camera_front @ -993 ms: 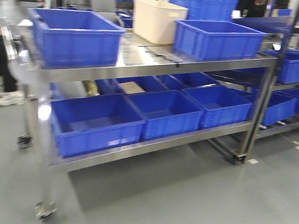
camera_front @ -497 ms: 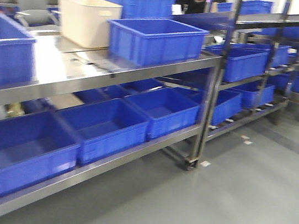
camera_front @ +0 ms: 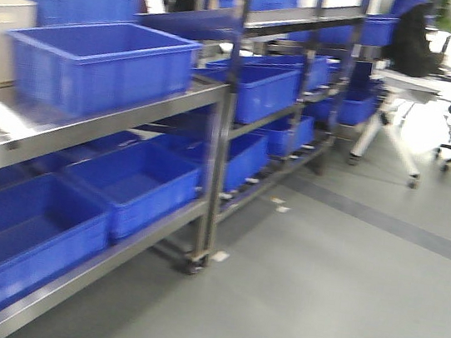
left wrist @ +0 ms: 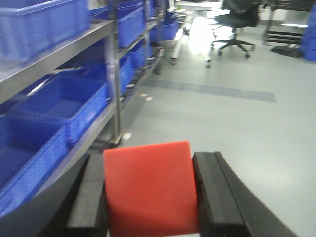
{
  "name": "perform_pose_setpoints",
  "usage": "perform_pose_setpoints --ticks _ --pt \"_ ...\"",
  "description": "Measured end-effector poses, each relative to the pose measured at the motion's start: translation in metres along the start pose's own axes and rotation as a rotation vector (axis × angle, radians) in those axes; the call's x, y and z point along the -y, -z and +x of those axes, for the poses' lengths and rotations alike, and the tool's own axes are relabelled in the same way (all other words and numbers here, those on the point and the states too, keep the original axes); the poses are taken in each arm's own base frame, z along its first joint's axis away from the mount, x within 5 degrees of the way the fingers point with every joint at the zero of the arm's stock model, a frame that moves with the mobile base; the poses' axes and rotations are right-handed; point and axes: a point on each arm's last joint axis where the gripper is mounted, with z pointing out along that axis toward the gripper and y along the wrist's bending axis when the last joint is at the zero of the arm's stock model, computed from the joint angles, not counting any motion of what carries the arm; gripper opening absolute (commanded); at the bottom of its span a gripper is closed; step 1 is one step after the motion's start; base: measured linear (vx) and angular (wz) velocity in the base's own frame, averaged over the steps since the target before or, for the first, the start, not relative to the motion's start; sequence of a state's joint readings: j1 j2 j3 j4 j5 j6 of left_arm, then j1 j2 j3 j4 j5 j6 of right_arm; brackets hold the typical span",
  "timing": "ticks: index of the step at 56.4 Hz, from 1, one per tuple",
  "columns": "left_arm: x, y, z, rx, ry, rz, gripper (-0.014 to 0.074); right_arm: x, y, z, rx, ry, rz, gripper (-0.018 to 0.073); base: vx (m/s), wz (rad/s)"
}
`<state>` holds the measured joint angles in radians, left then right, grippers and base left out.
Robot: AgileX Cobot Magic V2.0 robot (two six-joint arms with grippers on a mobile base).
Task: Pick red and yellow blocks into blue bin
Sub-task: 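Drive the base past the shelves to the large blue bin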
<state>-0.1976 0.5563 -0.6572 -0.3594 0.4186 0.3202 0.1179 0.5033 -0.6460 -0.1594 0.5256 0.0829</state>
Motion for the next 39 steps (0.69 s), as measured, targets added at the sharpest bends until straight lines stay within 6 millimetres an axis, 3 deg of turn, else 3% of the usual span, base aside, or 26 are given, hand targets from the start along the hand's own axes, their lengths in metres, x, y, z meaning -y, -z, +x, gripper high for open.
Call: perform_pose_setpoints --ticks 39 --pt "0.0 0.0 -0.0001 0.001 0.0 0.0 0.0002 0.0 0.0 -0.0001 0.001 0.0 0.0 -0.001 0.47 -0.51"
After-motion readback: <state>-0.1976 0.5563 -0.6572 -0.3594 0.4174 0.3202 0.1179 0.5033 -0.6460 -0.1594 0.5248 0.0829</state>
